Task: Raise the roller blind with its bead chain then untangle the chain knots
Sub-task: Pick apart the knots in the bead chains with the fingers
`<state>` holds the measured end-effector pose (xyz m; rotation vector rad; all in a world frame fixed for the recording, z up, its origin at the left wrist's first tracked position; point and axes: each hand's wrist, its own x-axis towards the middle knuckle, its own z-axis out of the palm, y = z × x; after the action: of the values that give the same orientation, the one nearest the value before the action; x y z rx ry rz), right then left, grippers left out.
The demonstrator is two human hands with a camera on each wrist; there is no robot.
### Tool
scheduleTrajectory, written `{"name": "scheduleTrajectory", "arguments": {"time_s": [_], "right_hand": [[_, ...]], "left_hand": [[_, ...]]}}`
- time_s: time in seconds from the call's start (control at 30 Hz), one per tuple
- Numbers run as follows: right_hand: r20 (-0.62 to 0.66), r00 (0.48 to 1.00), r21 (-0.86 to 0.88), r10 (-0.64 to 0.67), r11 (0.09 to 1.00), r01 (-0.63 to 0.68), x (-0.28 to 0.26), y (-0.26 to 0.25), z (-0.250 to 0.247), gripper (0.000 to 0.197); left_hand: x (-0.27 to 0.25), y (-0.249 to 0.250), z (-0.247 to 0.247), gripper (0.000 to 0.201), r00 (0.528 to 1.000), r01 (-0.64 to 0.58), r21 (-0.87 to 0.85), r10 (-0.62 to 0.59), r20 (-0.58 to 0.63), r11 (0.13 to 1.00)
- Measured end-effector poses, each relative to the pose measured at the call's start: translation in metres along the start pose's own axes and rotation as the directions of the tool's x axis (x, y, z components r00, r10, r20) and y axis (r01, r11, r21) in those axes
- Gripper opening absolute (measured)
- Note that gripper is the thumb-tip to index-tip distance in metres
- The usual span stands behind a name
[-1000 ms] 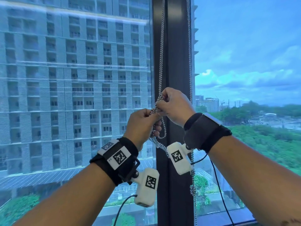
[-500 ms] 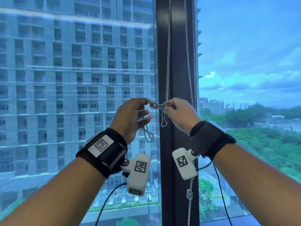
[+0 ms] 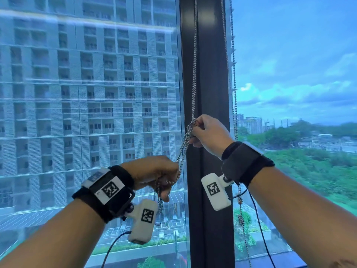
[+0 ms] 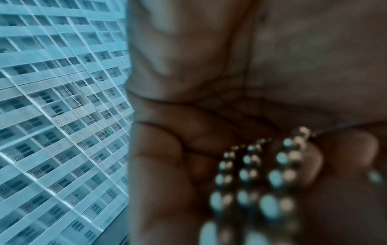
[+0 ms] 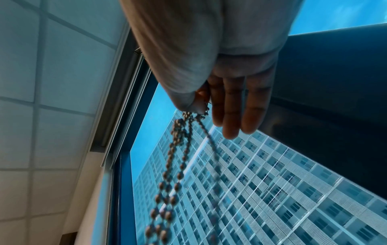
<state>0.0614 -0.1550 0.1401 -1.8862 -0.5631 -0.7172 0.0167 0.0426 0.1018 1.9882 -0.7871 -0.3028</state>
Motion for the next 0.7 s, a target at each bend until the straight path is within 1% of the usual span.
{"name": "scheduleTrajectory", "arguments": {"time_s": [0.03, 0.1, 0.17, 0.2, 0.27, 0.33, 0.4, 0.47, 0.5, 0.53, 0.57, 0.6, 0.63, 0.67, 0.7], "right_hand": [[0.01, 1.0, 0.012, -0.001, 1.0, 0.001, -0.001, -0.002, 0.0, 0.01], [0.023, 1.0, 0.049, 0.0, 0.999, -0.002, -0.002, -0.004, -0.001, 0.012], [0.026, 1.0, 0.091, 0.005, 0.996, -0.008, -0.002, -0.006, -0.002, 0.012], [0.017, 1.0, 0.105, 0.004, 0.994, -0.006, -0.002, -0.007, -0.003, 0.008], [-0.011, 1.0, 0.115, 0.005, 0.993, -0.003, -0.001, -0.007, -0.005, 0.002], [-0.025, 1.0, 0.131, 0.015, 0.991, -0.012, -0.001, -0.006, -0.007, 0.003], [-0.036, 0.998, 0.192, 0.046, 0.981, -0.038, -0.002, -0.004, -0.008, 0.004], [-0.023, 0.993, 0.315, 0.113, 0.944, -0.1, -0.001, -0.001, -0.01, 0.007], [-0.006, 0.99, 0.373, 0.141, 0.919, -0.128, -0.001, 0.0, -0.01, 0.007], [0.005, 0.987, 0.424, 0.162, 0.894, -0.149, -0.001, 0.001, -0.01, 0.008], [0.008, 0.984, 0.465, 0.179, 0.87, -0.162, 0.0, 0.002, -0.011, 0.008], [0.007, 0.981, 0.505, 0.195, 0.846, -0.172, 0.0, 0.003, -0.012, 0.008], [0.012, 0.977, 0.538, 0.211, 0.823, -0.184, 0.0, 0.003, -0.012, 0.009], [0.027, 0.975, 0.565, 0.221, 0.801, -0.197, 0.0, 0.004, -0.012, 0.009], [0.05, 0.974, 0.581, 0.221, 0.787, -0.208, -0.001, 0.004, -0.012, 0.009]], "left_hand": [[0.001, -0.001, 0.001, 0.027, 0.999, 0.039, 0.063, -0.039, 0.004, 0.997], [0.001, 0.0, 0.003, 0.03, 0.994, 0.106, 0.123, -0.11, 0.027, 0.987], [0.0, 0.0, 0.003, 0.03, 0.983, 0.169, 0.137, -0.178, 0.054, 0.976], [-0.001, -0.002, 0.001, 0.03, 0.978, 0.191, 0.147, -0.201, 0.057, 0.971], [-0.004, -0.005, -0.003, 0.031, 0.975, 0.213, 0.163, -0.221, 0.034, 0.963], [-0.006, -0.009, -0.007, 0.033, 0.975, 0.22, 0.166, -0.219, -0.023, 0.961], [-0.007, -0.015, -0.012, 0.041, 0.968, 0.226, 0.179, -0.2, -0.149, 0.958], [-0.007, -0.025, -0.017, 0.045, 0.931, 0.266, 0.203, -0.197, -0.306, 0.942], [-0.007, -0.031, -0.019, 0.045, 0.911, 0.31, 0.226, -0.221, -0.348, 0.923], [-0.008, -0.036, -0.021, 0.043, 0.894, 0.374, 0.267, -0.268, -0.36, 0.888], [-0.009, -0.042, -0.02, 0.04, 0.875, 0.451, 0.334, -0.335, -0.35, 0.828], [-0.009, -0.048, -0.019, 0.039, 0.851, 0.519, 0.423, -0.406, -0.332, 0.743], [-0.01, -0.054, -0.017, 0.039, 0.829, 0.559, 0.512, -0.456, -0.325, 0.652], [-0.01, -0.058, -0.015, 0.04, 0.817, 0.572, 0.58, -0.472, -0.332, 0.581], [-0.008, -0.059, -0.012, 0.041, 0.82, 0.564, 0.616, -0.458, -0.342, 0.55]]}}
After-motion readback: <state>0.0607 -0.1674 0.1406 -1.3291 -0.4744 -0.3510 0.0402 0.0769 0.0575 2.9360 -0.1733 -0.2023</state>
